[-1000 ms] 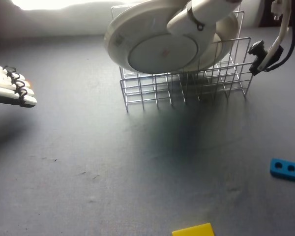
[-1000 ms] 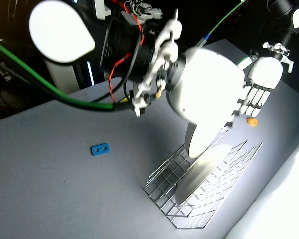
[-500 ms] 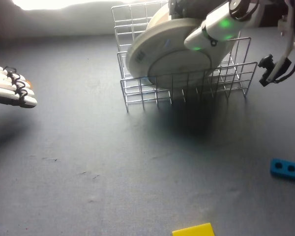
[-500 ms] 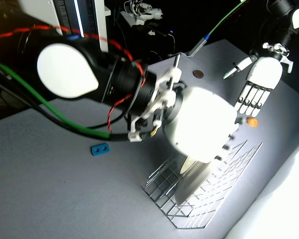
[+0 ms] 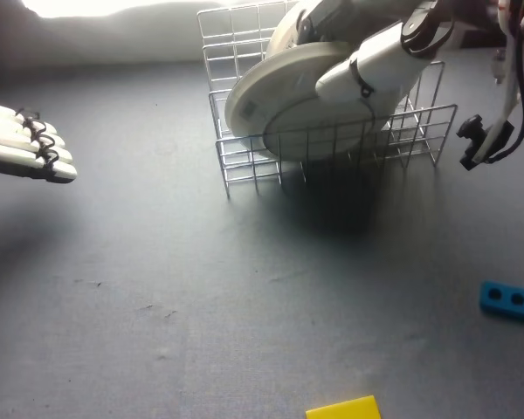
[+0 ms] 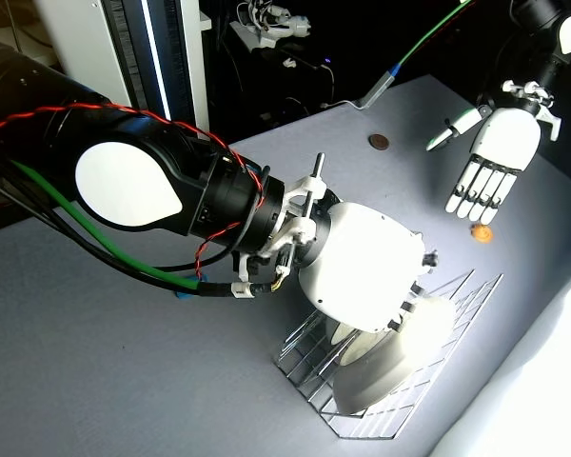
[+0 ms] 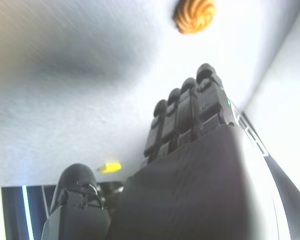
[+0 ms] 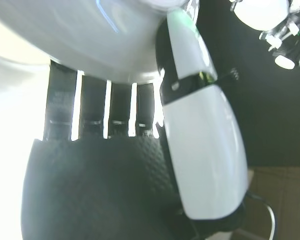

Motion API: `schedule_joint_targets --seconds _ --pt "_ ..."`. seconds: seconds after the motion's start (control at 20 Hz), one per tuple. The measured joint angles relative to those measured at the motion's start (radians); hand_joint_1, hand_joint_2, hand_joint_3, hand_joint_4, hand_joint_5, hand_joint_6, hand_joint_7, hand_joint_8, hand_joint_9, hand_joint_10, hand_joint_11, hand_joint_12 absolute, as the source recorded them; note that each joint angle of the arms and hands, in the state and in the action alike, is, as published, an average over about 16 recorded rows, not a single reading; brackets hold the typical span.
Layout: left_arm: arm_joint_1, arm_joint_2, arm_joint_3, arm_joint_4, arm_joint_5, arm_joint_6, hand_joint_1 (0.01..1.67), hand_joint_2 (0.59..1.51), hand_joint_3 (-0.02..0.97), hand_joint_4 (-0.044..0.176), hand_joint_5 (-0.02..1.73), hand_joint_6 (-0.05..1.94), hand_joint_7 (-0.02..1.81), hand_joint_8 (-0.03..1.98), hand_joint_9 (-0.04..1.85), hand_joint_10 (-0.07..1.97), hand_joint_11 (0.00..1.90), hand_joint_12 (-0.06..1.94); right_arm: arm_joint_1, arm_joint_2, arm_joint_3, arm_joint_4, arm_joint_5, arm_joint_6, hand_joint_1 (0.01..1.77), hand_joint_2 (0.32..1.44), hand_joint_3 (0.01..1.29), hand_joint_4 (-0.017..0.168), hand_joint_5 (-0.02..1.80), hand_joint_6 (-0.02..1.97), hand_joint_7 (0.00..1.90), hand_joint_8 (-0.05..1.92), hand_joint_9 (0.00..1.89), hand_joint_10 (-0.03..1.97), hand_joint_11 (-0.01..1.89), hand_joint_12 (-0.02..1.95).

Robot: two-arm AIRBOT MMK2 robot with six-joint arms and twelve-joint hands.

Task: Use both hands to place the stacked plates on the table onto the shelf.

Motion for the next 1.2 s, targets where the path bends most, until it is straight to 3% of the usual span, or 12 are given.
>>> schedule_joint_targets --seconds 0.2,0.35,0.5,0.8,0.9,1.0,1.2 --pt "-0.029 0.0 -0.007 -0.009 -0.036 0.004 0.01 1.133 0.016 0.004 0.01 0.02 0.01 0.01 0.02 -0.06 0.02 0.0 0.014 0.007 -0.01 -0.001 0.009 -0.013 1.09 1.12 0.01 -0.002 0.68 0.56 0.84 0.3 0.74 0.53 0.53 1.41" --pt "-0.048 0.003 -0.018 -0.016 -0.065 0.007 0.01 1.135 0.016 0.004 0.01 0.02 0.01 0.01 0.02 -0.06 0.02 0.0 0.037 0.023 -0.029 -0.001 0.011 -0.045 1.05 1.11 0.01 -0.002 0.65 0.37 0.82 0.13 0.68 0.53 0.45 1.44" --pt "-0.064 0.01 -0.032 -0.018 -0.09 0.011 0.01 1.136 0.016 0.003 0.01 0.02 0.01 0.01 0.02 -0.06 0.02 0.0 0.067 0.05 -0.062 0.0 0.009 -0.109 1.02 1.1 0.01 -0.002 0.64 0.22 0.81 0.08 0.64 0.53 0.39 1.44" --pt "-0.082 0.031 -0.086 -0.004 -0.124 0.037 0.01 1.142 0.016 0.003 0.04 0.02 0.04 0.01 0.04 -0.06 0.03 0.01 0.123 0.141 -0.166 0.001 0.001 -0.315 0.93 1.08 0.01 -0.002 0.68 0.16 0.82 0.05 0.69 0.45 0.39 1.41" --pt "-0.084 0.04 -0.107 0.003 -0.128 0.047 0.02 1.154 0.016 0.002 0.1 0.02 0.11 0.01 0.1 -0.04 0.06 0.06 0.137 0.18 -0.206 0.001 -0.002 -0.396 0.87 1.08 0.01 -0.002 0.72 0.15 0.85 0.05 0.73 0.45 0.42 1.41" --pt "-0.084 0.05 -0.129 0.011 -0.13 0.057 0.03 1.167 0.016 0.002 0.2 0.06 0.24 0.07 0.2 0.08 0.12 0.25 0.148 0.222 -0.247 0.002 -0.004 -0.474 0.79 1.09 0.01 -0.002 0.76 0.21 0.91 0.12 0.78 0.54 0.48 1.45" --pt "-0.086 0.07 -0.176 0.023 -0.128 0.078 0.05 1.204 0.016 0.001 0.45 0.43 0.52 0.48 0.47 0.55 0.33 0.72 0.156 0.307 -0.326 0.003 -0.009 -0.594 0.57 1.11 0.01 0.0 0.88 0.59 1.02 0.53 0.94 0.87 0.69 1.57"
